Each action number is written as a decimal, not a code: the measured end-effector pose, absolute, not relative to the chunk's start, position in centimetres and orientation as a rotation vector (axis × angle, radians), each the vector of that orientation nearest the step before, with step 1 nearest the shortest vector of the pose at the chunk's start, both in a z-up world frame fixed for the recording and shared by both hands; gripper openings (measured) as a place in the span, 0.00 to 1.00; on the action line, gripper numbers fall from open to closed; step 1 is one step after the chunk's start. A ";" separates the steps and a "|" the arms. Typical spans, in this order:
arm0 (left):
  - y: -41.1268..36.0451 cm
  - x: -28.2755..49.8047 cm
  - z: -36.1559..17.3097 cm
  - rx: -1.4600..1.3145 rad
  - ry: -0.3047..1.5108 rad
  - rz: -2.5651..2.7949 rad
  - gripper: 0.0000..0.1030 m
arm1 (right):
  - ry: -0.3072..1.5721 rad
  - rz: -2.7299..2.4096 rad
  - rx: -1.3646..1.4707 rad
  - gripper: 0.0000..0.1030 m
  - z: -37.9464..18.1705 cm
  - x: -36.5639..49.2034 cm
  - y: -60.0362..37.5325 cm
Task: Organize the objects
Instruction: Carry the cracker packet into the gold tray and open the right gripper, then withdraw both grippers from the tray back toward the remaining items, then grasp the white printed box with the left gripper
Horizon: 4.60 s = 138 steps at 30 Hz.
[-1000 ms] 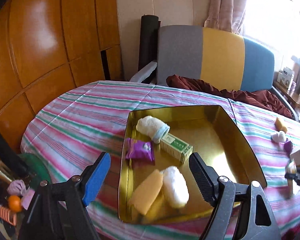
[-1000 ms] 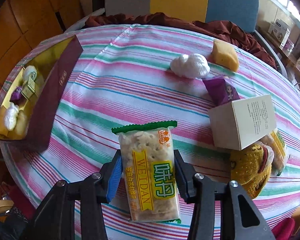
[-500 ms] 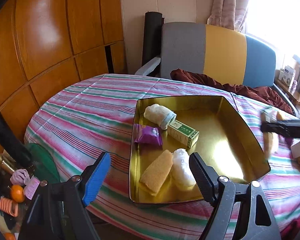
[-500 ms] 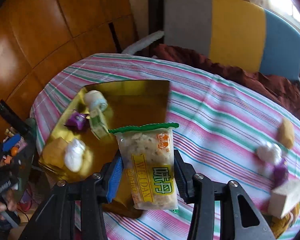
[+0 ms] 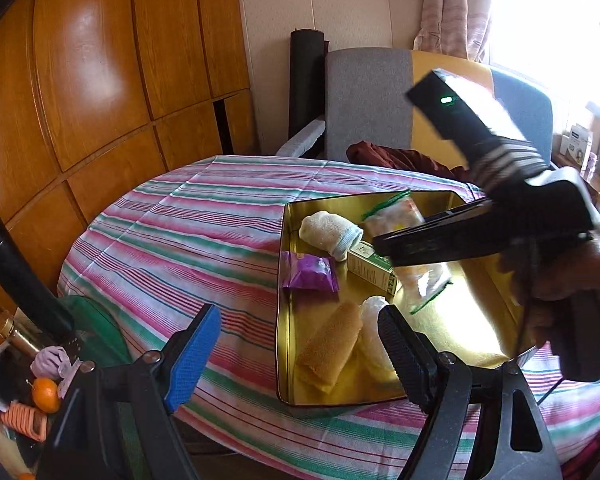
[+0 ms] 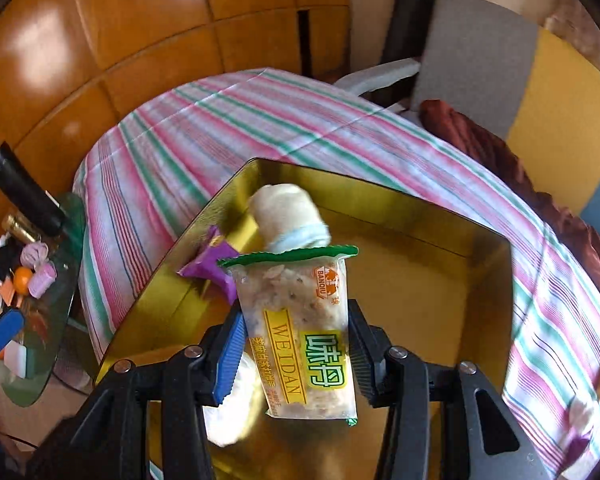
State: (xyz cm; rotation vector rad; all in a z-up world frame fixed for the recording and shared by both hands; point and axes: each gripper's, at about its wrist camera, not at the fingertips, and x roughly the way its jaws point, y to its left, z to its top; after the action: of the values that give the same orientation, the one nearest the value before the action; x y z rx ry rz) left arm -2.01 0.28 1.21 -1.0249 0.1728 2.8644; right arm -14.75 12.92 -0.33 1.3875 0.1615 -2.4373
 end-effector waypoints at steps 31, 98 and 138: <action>2.5 -0.3 3.0 -0.935 0.216 2.861 0.82 | -0.247 -2.585 1.346 0.52 1.3 -6.6 24.0; 38.6 3.0 0.8 -0.755 0.601 2.060 0.91 | -1.814 -3.080 1.268 0.63 -2.3 12.1 65.2; 36.4 2.2 -4.5 -1.002 0.418 2.002 0.51 | -1.772 -2.900 1.291 0.64 -3.5 10.2 65.3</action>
State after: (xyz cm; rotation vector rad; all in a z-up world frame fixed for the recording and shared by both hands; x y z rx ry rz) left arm 2.19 36.43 -4.47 -1.0016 0.4182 2.0021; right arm 10.16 65.30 -3.48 1.2911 -1.7725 -2.9004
